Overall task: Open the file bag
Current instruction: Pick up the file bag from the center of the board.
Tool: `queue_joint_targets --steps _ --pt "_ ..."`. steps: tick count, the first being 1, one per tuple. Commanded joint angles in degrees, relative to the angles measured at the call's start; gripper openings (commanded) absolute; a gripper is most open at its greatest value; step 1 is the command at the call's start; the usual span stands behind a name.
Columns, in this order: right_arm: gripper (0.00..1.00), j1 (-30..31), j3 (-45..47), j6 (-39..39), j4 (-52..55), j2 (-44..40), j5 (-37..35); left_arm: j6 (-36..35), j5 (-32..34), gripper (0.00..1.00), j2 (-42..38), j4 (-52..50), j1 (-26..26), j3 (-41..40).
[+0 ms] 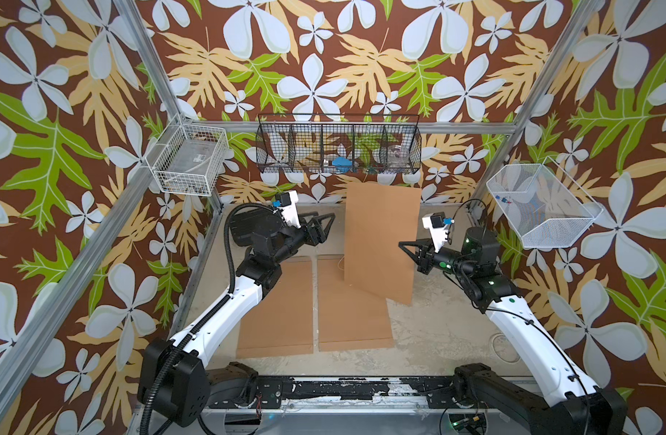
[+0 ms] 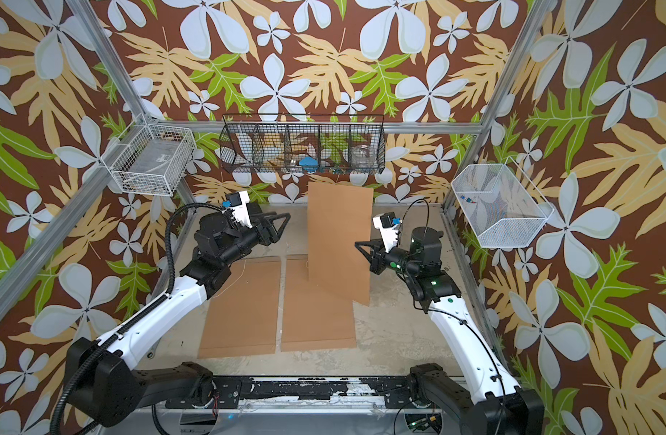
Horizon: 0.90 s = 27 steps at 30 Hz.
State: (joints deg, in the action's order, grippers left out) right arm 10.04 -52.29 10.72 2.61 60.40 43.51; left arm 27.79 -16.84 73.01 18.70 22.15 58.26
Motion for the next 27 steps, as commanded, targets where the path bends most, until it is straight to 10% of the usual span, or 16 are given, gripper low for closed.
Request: queue_joint_targets --steps 1,12,27 --pt "0.00 1.7 -0.9 -1.1 1.8 -0.9 -8.3 -1.7 5.2 0.89 -0.1 -6.0 0.9 2.7" --pt "0.00 9.7 -3.2 -1.0 3.5 -0.6 -20.9 -4.9 24.0 1.00 6.9 -23.4 14.7 19.1" --pt "0.00 17.5 -2.7 1.2 2.0 -1.4 -37.0 -2.2 33.9 1.00 15.0 -27.6 24.5 31.9"
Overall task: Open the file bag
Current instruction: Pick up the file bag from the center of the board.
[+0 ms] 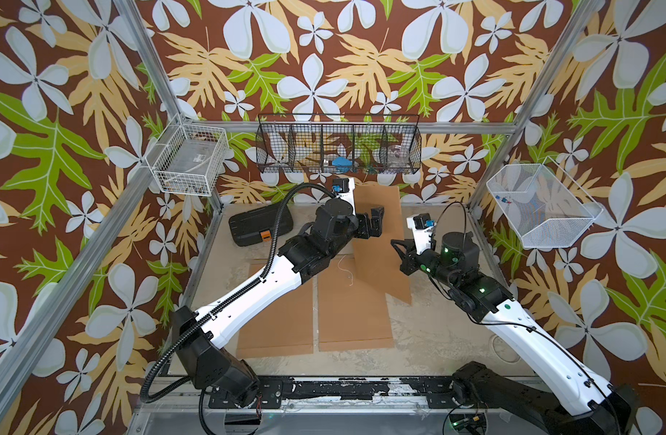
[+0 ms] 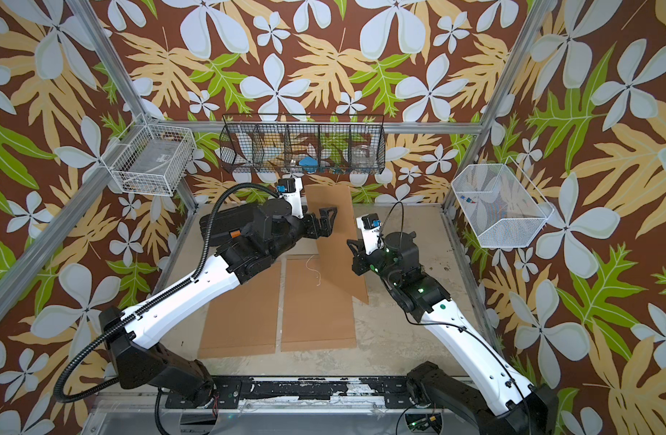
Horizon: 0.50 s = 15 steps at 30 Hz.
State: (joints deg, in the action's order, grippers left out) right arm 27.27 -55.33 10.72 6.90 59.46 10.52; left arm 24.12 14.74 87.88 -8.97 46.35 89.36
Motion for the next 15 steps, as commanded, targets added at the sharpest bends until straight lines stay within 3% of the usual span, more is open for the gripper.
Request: queue_joint_targets --steps 1,15 --pt "0.00 0.2 0.6 1.3 -2.3 -0.6 -4.8 1.8 2.4 1.00 0.0 0.2 0.5 1.0" --pt "0.00 2.5 -0.3 1.0 -2.5 0.7 -9.2 5.5 -0.5 1.00 3.4 -1.4 3.2 8.7"
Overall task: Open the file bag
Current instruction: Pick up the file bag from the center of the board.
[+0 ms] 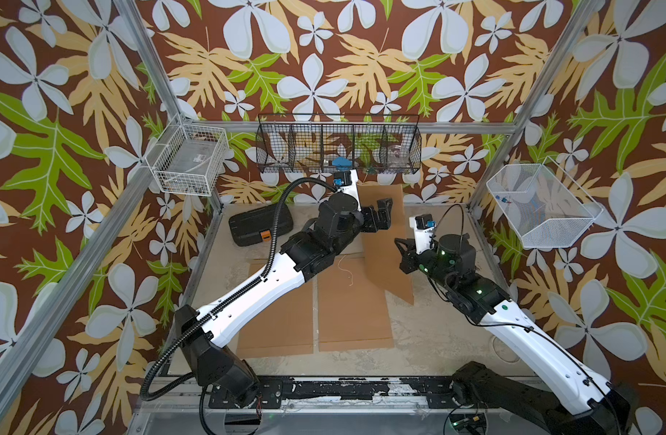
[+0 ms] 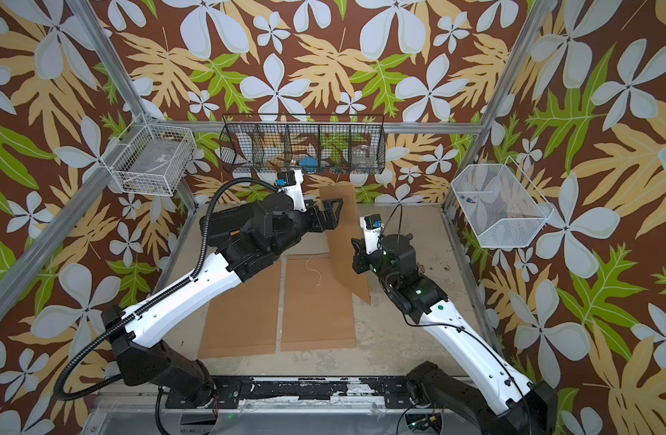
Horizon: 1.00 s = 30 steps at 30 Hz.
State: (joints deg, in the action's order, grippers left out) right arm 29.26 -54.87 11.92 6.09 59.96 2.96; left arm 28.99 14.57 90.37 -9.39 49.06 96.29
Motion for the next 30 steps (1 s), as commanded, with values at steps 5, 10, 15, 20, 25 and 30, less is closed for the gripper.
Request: queue_joint_targets --steps 5,10,15,20,25,30 --pt "0.00 1.7 -1.1 -0.4 -1.5 0.7 -2.7 0.5 -0.2 1.00 4.4 -3.7 1.7 6.3" --pt "0.00 2.1 -1.0 -0.7 -1.1 0.5 -3.5 0.5 0.5 1.00 6.0 -5.1 2.3 7.7" --pt "0.00 2.3 -1.3 -0.9 -1.0 0.7 -3.8 -0.1 0.9 0.99 8.0 -7.5 2.7 10.6" --pt "0.00 2.4 -1.7 -1.6 -0.8 0.5 -4.6 -0.3 1.2 0.84 9.0 -9.0 2.9 11.2" --pt "0.00 2.5 -2.4 -2.1 -0.6 1.1 -4.5 -0.4 0.8 0.58 10.5 -10.4 2.8 12.7" --pt "0.00 2.6 -2.9 -2.3 -0.6 2.1 -4.5 -0.6 0.9 0.47 11.6 -11.1 2.8 14.0"
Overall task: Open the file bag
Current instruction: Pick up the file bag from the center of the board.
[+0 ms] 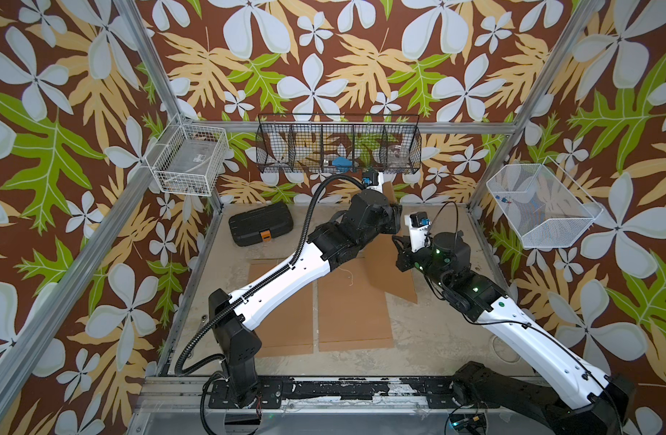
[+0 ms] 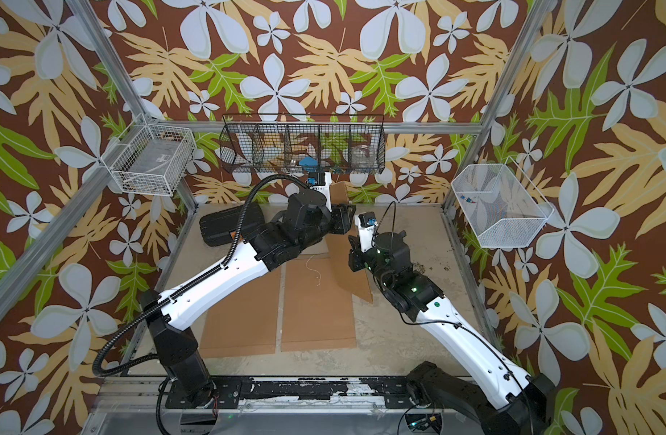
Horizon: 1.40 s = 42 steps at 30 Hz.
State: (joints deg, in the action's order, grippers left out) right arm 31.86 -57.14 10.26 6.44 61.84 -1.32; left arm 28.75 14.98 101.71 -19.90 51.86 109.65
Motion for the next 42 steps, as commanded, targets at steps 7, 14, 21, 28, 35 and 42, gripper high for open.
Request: queue_joint_targets --steps 7,14,21,28,35,42 --pt "0.00 0.3 -1.5 -1.0 -0.9 1.2 0.1 -1.0 1.6 0.16 0.5 -0.7 0.1 1.3" --pt "0.02 0.6 -2.0 -1.0 -1.0 1.5 1.2 -1.7 1.9 0.00 0.5 -0.7 0.1 1.9" --pt "0.25 0.7 -1.8 -1.0 -1.3 0.3 5.7 -3.5 3.2 0.00 -1.2 1.2 0.0 0.3" --pt "0.51 0.7 -1.8 -1.3 1.6 -3.7 11.4 -9.6 3.8 0.00 -8.1 9.5 -0.4 -7.8" --pt "0.59 0.3 -0.5 -1.2 2.2 -7.7 12.1 -13.1 -6.3 0.00 -20.1 21.3 -5.7 -24.1" --pt "0.61 -13.0 0.5 3.6 -3.0 -3.8 27.5 -17.2 -18.6 0.00 -32.8 34.5 -11.2 -42.0"
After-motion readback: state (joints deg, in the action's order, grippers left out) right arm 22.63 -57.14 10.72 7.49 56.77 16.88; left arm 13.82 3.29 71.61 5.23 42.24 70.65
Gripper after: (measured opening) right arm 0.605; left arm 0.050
